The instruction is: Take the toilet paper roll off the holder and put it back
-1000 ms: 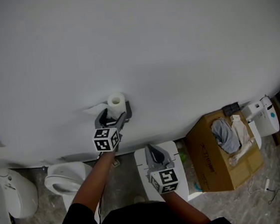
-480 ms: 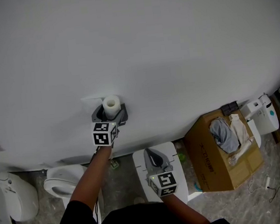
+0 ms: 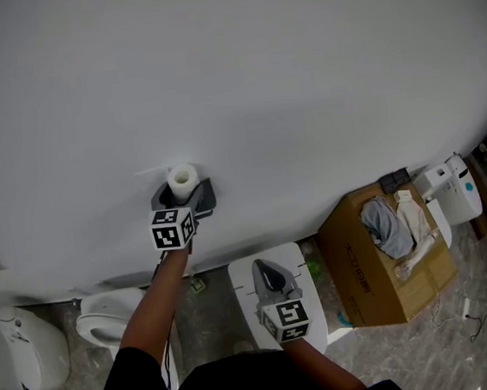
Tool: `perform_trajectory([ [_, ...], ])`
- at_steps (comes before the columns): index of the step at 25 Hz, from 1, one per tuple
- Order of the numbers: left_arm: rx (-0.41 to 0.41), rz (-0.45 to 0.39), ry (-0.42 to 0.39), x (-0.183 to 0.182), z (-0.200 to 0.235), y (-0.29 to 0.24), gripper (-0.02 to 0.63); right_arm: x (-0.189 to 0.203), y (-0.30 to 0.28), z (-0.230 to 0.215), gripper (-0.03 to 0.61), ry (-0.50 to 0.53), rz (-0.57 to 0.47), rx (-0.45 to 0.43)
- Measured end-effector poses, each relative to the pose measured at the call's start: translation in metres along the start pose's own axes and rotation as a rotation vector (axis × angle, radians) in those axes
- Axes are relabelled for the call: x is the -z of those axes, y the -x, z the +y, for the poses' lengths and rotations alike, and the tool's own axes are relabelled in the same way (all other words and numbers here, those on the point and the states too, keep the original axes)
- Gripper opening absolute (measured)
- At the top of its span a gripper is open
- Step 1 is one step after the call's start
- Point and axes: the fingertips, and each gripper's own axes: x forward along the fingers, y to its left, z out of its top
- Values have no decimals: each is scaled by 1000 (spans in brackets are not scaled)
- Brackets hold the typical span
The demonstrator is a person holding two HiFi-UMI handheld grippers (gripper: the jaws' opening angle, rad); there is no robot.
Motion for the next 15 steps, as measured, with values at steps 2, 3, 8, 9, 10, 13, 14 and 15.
perform_trajectory([
  [2,4,-21,24,-3,1,7,341,0,2,0,-2,-4,-1,6],
  [3,6,-31,33,-5,2,12,341,0,3,0,-2,-4,-2,8],
  [8,35,-75,16,-29,-5,50,341,-9,2,2,-2,-1,-30,17],
  [9,43,-84,9,-34,-8,61,341,-11,3,2,-2,-1,-37,20],
  [10,50,-94,1,-38,-11,73,341,-12,4,2,-2,-1,-43,24],
  [13,54,-130,-25,-48,-14,111,341,-15,7,2,-2,2,-52,33],
  [14,52,-141,-32,-50,-13,124,341,-16,8,3,-2,7,-55,36],
  [15,48,-149,-35,-51,-12,137,341,-18,10,5,-2,17,-57,38],
])
